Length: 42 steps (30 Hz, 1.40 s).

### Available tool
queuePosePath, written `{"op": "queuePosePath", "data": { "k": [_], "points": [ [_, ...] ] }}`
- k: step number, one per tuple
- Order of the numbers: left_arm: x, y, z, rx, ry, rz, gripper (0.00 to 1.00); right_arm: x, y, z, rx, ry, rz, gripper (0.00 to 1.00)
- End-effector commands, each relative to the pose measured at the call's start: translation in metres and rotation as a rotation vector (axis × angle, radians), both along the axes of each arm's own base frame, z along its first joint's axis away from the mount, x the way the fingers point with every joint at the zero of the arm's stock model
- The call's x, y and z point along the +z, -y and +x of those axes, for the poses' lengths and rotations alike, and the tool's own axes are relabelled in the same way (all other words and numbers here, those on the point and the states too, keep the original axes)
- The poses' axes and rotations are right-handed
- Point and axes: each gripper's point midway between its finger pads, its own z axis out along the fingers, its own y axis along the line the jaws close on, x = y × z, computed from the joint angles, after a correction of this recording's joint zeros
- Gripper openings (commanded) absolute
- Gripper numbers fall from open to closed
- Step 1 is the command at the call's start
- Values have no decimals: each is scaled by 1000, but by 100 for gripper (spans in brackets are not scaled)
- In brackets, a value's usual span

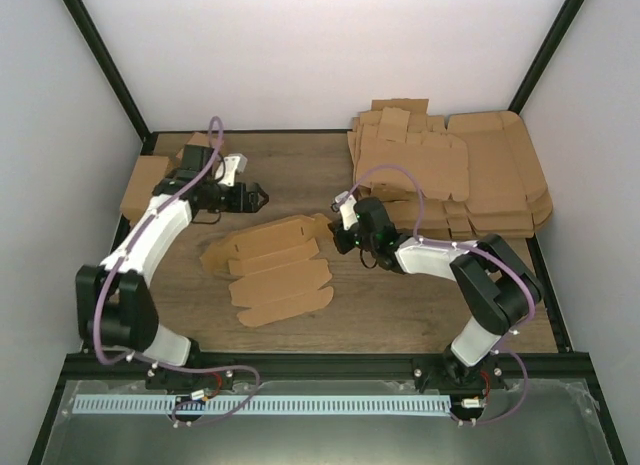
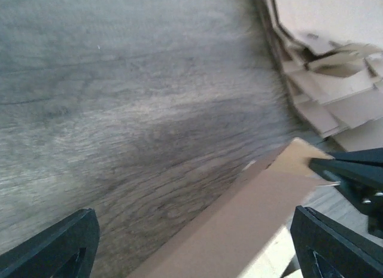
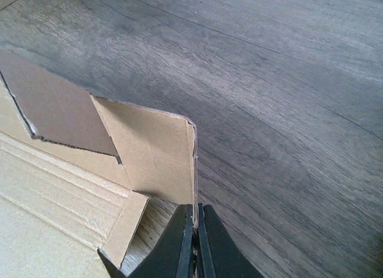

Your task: Fold the paper box

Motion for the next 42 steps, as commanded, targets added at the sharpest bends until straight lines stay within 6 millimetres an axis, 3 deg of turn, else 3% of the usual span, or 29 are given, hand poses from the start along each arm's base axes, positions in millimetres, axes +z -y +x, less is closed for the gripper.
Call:
{"op": "queuePosePath", "data": {
  "k": [1, 7, 12, 18, 30, 37, 42],
  "points": [
    [-41, 9, 4, -83, -106, 18, 89, 19, -9, 3, 22, 73, 19, 1],
    [-72, 24, -9, -169, -198, -12, 84, 18, -12, 5, 26, 73, 7, 1],
    [-81, 41, -32, -236, -220, -26, 84, 21, -15, 12, 20, 73, -5, 1],
    [-97, 47, -51, -268, -265, -25, 82, 27, -21, 15, 35, 62, -4, 1],
    [-86, 74, -67, -364, -206, 24, 83, 27, -27, 11, 51, 10, -20, 1],
    [-95, 78, -72, -376, -222, 74, 77, 27, -32, 6, 59, 19, -29, 1],
    [-84, 87, -78, -405, -214, 27, 83, 25, -32, 3, 60, 38, -24, 1]
  ]
}}
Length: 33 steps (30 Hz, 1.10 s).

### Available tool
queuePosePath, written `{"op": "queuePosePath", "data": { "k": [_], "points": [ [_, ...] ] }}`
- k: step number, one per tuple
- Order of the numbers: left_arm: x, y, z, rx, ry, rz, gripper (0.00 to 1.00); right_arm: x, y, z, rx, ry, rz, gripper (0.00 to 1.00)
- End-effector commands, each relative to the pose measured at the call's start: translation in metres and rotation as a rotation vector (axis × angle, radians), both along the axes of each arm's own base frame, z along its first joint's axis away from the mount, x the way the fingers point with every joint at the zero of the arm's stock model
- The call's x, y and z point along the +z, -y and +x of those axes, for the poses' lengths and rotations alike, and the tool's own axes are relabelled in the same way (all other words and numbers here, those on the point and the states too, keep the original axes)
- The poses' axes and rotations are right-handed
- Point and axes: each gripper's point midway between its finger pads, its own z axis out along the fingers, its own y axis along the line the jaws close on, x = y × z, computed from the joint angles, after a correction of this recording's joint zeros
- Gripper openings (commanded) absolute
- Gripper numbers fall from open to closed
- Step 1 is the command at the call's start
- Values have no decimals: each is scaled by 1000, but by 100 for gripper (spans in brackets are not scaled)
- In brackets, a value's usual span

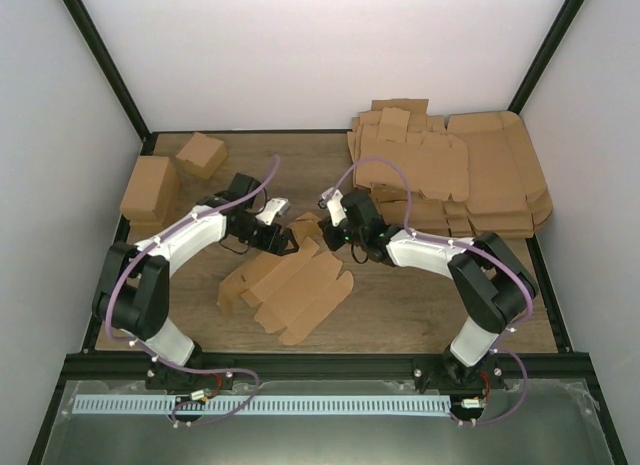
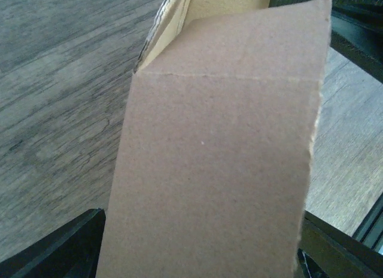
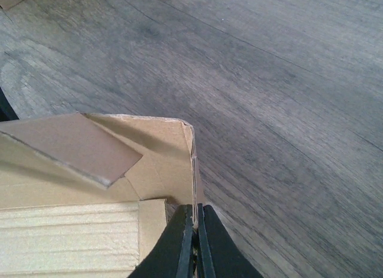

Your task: Fold the paper box

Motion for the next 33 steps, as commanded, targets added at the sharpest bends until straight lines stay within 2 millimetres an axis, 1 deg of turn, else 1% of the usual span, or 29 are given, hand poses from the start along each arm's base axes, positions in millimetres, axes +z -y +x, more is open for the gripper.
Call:
{"op": "queuePosePath", "data": {
  "k": [1, 3, 6, 10, 12, 14, 17, 19, 22, 25, 29, 31, 33],
  "points": [
    [16, 10, -4, -35, 19, -57, 84, 12, -5, 4, -5, 55, 25, 1],
    [22, 14, -6, -40, 17, -88, 85, 15, -2, 3, -12, 84, 41, 1],
    [36, 13, 1, 0, 43, -126, 89, 18, 4, 2, -24, 130, 49, 1],
    [55, 7, 7, 36, 49, -220, 91, 12, 10, -1, -28, 159, 45, 1],
    [56, 6, 6, 34, 29, -258, 92, 9, 12, -2, -31, 167, 46, 1],
    [52, 4, 5, 37, 3, -271, 92, 10, 13, -4, -29, 180, 56, 1],
    [48, -7, 10, 78, -1, -280, 91, 12, 13, -6, -19, 196, 62, 1],
    [54, -17, 18, 114, 20, -304, 90, 12, 14, -5, -21, 198, 57, 1],
    [61, -34, 30, 162, 71, -297, 91, 10, 14, -6, -19, 200, 53, 1],
    [71, -43, 39, 188, 134, -294, 93, 9, 13, -5, -17, 200, 51, 1],
    [75, -55, 56, 242, 179, -245, 94, 10, 13, -6, -14, 205, 49, 1],
    [73, -63, 66, 273, 189, -193, 98, 12, 13, -5, -14, 212, 52, 1],
    [73, -69, 73, 293, 206, -150, 100, 14, 12, -2, -21, 212, 53, 1]
  ]
}}
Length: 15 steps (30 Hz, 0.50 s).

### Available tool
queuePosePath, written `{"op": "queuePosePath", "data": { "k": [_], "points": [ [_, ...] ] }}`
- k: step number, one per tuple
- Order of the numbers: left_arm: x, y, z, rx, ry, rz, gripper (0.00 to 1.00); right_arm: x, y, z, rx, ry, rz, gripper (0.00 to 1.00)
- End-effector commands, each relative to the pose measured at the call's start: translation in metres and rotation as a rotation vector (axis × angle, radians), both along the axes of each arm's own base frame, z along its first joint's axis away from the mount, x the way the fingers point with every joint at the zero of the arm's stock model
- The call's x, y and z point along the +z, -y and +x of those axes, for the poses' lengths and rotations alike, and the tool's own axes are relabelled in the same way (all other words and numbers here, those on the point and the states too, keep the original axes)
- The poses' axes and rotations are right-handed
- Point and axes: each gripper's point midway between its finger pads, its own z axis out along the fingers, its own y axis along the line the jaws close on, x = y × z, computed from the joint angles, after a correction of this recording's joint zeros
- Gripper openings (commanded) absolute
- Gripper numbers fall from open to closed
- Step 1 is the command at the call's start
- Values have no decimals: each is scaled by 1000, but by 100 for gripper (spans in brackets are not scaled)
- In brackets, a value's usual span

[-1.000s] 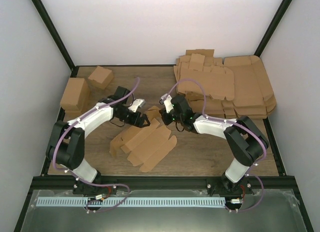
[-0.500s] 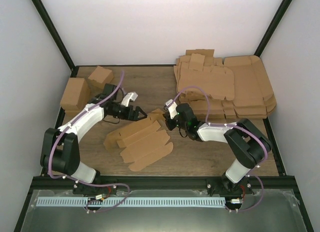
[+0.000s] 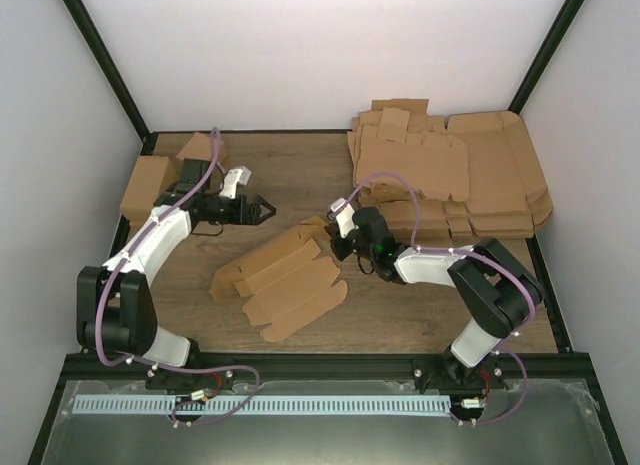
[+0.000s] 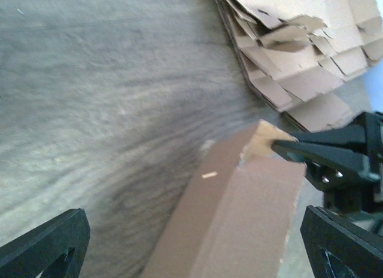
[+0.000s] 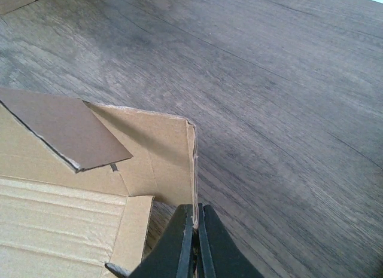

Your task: Fold the paper box

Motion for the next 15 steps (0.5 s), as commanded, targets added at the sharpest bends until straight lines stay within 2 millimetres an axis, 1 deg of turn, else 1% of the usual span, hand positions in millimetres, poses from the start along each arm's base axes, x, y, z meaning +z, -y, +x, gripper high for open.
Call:
{"op": "queuePosePath", "data": {
  "k": [1, 3, 7, 10, 13, 15],
  "points": [
    [10, -17, 26, 70, 64, 89, 100, 22, -6, 9, -12, 65, 25, 1],
    [15, -20, 31, 93, 83, 99, 100, 22, -7, 11, -17, 66, 31, 1],
    [30, -27, 38, 157, 141, 105, 100, 35, -5, 3, 11, 157, 85, 1],
    [37, -30, 38, 154, 172, 119, 100, 33, -6, 0, 44, 160, 52, 1],
    [32, -26, 35, 104, 157, 121, 100, 30, -11, -3, 93, 158, 19, 1],
    [23, -20, 32, 64, 122, 106, 100, 28, -13, -6, 121, 165, 5, 1]
  ]
}}
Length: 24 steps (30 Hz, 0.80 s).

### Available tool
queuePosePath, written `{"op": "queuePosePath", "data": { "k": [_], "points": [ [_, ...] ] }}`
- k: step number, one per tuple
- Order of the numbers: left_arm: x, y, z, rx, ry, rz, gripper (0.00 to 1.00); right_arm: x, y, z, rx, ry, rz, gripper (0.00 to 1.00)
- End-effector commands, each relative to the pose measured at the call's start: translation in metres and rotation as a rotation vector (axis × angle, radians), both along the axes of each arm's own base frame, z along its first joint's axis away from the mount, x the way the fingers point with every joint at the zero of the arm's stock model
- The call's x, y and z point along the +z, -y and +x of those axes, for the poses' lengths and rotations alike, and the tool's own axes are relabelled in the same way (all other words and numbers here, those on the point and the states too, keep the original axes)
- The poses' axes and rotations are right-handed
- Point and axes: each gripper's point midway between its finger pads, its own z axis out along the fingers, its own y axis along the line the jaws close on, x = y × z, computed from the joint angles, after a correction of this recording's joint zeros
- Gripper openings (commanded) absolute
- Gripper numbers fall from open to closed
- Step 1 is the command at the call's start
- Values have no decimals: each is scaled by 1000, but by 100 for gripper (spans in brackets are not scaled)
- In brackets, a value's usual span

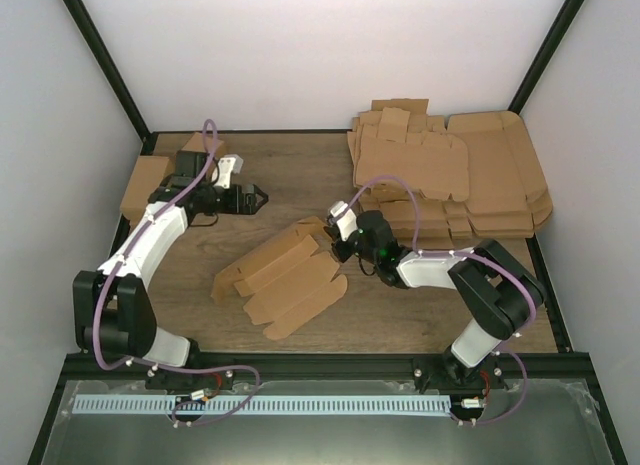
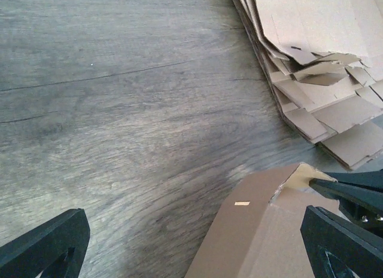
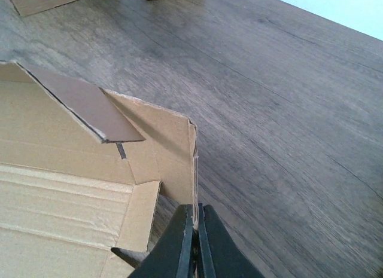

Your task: Fold the paper box

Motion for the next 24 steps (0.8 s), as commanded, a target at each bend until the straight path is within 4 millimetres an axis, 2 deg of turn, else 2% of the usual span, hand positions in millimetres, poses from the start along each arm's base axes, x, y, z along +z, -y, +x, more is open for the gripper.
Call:
{"op": "queuePosePath", "data": {
  "k": [1, 10, 19, 24],
  "points": [
    [-2, 8, -1, -78, -7, -18, 99, 19, -12, -3, 85, 83, -14, 1],
    [-45, 33, -32, -205, -173, -120, 85, 6, -17, -1, 111, 75, -53, 1],
    [-69, 58, -60, -268, -248, -84, 81, 9, -24, 3, 127, 73, -49, 1],
    [-76, 58, -67, -276, -270, -59, 77, 10, -24, 4, 128, 73, -47, 1]
  ]
}}
